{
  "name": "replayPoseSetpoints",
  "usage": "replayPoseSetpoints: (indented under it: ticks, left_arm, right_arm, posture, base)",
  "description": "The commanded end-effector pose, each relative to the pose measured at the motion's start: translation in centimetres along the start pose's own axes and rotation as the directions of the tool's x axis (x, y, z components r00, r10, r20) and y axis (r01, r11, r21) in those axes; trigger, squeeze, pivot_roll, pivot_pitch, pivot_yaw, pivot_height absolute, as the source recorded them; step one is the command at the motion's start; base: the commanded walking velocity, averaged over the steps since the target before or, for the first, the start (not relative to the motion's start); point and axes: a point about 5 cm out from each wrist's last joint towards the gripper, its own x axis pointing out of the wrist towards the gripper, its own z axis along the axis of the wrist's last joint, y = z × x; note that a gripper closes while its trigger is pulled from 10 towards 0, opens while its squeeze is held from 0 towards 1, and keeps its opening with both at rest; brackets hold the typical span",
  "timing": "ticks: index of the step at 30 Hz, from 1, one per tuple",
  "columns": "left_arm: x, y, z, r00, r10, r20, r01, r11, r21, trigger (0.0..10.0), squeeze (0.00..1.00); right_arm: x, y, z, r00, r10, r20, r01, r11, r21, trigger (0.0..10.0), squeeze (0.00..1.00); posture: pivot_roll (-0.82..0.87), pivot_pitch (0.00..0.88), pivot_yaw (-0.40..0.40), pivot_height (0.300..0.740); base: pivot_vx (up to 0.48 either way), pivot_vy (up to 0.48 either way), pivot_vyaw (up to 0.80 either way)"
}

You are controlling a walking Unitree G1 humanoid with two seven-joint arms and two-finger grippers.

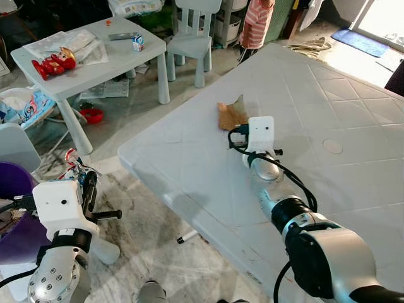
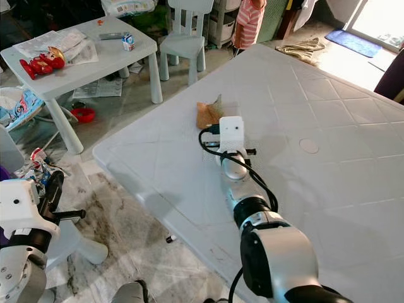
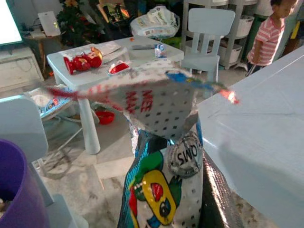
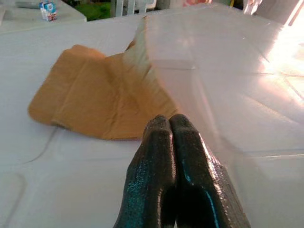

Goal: Picking trash to rubbish bin

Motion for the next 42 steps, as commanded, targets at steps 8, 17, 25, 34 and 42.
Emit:
replayPoseSetpoints:
  ticks: [8, 17, 25, 34, 42]
  left_arm:
    - [0.3, -0.6, -0.3, 1.0, -0.028, -0.005, 0.028, 1.0, -0.014, 0.0, 0.0]
    - [2.1, -1.0, 0.3, 0.998, -0.041, 0.042, 0.043, 0.999, -0.032, 0.0, 0.0]
    - [3.6, -1.8, 1.0, 0.995, -0.051, 0.085, 0.057, 0.996, -0.065, 0.1, 0.0]
    - [5.5, -4.3, 0.6, 0.979, -0.178, 0.098, 0.185, 0.98, -0.068, 0.0, 0.0]
    - [7.3, -6.5, 0.8, 0.962, -0.236, 0.136, 0.249, 0.964, -0.095, 0.0, 0.0]
  right_arm:
    - [0.4, -4.2, 1.2, 0.993, -0.074, 0.096, 0.077, 0.997, -0.026, 0.0, 0.0]
    - [0.2, -2.8, 2.0, 0.98, 0.076, 0.182, -0.081, 0.996, 0.023, 10.0, 1.0]
    - [-0.3, -1.9, 2.8, 0.946, 0.19, 0.263, -0.204, 0.978, 0.029, 10.0, 1.0]
    - [-1.5, -2.3, 2.5, 0.924, 0.235, 0.302, -0.255, 0.967, 0.027, 10.0, 1.0]
    - [-1.9, -2.9, 2.3, 0.921, 0.245, 0.301, -0.266, 0.963, 0.03, 10.0, 1.0]
  posture:
    - [0.37, 0.137, -0.084, 0.74]
    - [0.34, 0.106, -0.086, 0.74]
    - [0.28, 0.091, -0.099, 0.74]
    - [0.21, 0.073, -0.11, 0.74]
    - [0.17, 0.036, -0.106, 0.74]
  base:
    - [0.0, 0.0, 0.0]
    - [0.0, 0.0, 0.0]
    - [0.0, 0.0, 0.0]
    - [0.0, 0.0, 0.0]
    - [0.0, 0.0, 0.0]
